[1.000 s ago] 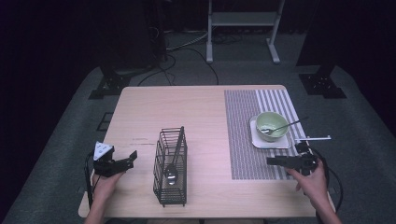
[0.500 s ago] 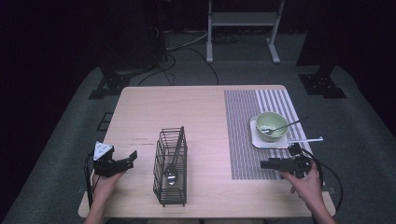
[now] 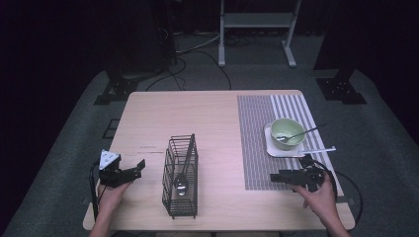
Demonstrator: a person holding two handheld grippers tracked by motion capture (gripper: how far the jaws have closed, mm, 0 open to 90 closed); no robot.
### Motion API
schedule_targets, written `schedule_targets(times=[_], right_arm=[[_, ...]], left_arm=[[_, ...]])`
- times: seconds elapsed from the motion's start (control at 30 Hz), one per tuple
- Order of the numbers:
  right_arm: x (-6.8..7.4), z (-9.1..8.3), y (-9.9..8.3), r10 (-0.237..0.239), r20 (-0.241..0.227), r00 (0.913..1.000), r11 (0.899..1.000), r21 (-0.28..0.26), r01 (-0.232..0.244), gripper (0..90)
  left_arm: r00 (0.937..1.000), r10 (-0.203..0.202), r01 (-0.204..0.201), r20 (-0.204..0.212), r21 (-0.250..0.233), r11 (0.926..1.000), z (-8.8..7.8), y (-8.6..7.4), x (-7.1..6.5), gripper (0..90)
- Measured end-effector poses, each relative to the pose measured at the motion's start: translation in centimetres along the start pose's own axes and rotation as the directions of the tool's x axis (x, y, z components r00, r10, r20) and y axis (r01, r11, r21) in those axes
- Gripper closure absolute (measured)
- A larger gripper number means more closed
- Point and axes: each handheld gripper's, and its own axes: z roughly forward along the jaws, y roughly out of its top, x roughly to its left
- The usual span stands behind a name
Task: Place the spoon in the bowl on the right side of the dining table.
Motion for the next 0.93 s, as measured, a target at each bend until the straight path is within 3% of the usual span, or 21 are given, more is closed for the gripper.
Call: schedule_targets(times=[0.67,0.93], right_arm=[[1.2,1.1,-0.8,-0.020,-0.027,0.9995,0.999,0.025,0.020,34.1],[1.3,1.3,-1.5,-0.020,-0.044,0.9988,1.000,0.009,0.020,33.9]], left_arm=[[1.0000,0.001,-0.001,0.001,0.001,1.0000,0.0,0.0,0.0,0.4],[1.0000,0.000,0.000,0.002,0.002,1.0000,0.1,0.0,0.0,0.4]])
